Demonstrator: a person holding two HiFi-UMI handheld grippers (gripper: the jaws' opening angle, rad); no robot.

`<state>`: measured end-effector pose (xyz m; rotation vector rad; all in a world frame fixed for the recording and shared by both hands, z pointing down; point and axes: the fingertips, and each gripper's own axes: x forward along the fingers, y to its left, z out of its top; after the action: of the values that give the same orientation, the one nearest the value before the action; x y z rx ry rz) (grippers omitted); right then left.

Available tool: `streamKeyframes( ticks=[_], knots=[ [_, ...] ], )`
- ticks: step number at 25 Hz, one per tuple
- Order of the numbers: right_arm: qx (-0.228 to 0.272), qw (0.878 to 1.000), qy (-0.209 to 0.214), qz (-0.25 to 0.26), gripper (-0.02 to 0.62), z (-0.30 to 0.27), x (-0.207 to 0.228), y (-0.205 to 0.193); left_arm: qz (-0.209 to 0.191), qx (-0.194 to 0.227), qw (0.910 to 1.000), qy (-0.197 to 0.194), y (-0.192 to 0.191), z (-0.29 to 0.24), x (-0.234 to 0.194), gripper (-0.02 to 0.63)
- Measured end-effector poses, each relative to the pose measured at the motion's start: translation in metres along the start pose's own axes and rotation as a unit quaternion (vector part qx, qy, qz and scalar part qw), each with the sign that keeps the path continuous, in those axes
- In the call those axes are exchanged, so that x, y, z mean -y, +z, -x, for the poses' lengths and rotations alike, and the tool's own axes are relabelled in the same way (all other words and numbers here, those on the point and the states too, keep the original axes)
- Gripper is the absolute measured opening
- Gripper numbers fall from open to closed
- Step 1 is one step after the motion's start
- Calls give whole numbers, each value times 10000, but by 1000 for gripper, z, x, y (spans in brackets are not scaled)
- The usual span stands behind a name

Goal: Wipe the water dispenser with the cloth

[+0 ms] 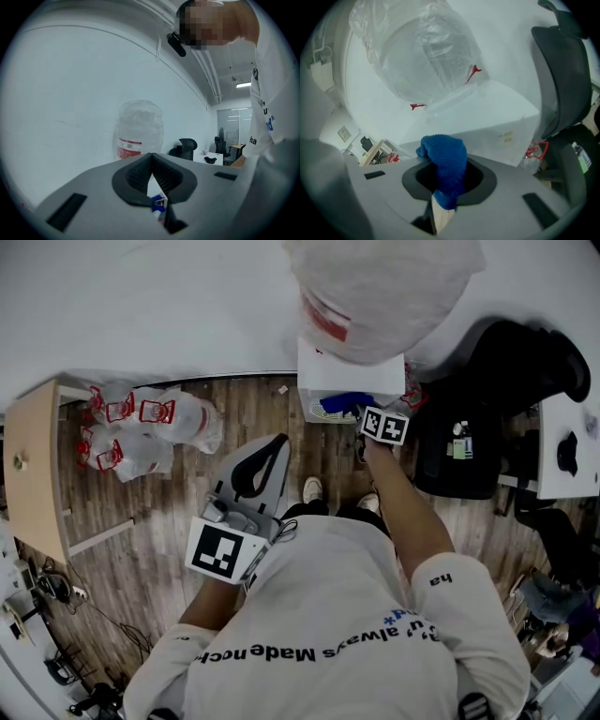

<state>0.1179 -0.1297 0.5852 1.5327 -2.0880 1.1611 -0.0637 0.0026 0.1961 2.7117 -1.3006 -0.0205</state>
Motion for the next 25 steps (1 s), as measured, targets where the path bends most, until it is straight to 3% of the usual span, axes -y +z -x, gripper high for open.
streamKeyframes(
  ticks=[25],
  knots=[
    [39, 9981, -610, 46, 78, 48, 117, 18, -29, -31, 9998, -212, 1, -47, 38, 18]
  ],
)
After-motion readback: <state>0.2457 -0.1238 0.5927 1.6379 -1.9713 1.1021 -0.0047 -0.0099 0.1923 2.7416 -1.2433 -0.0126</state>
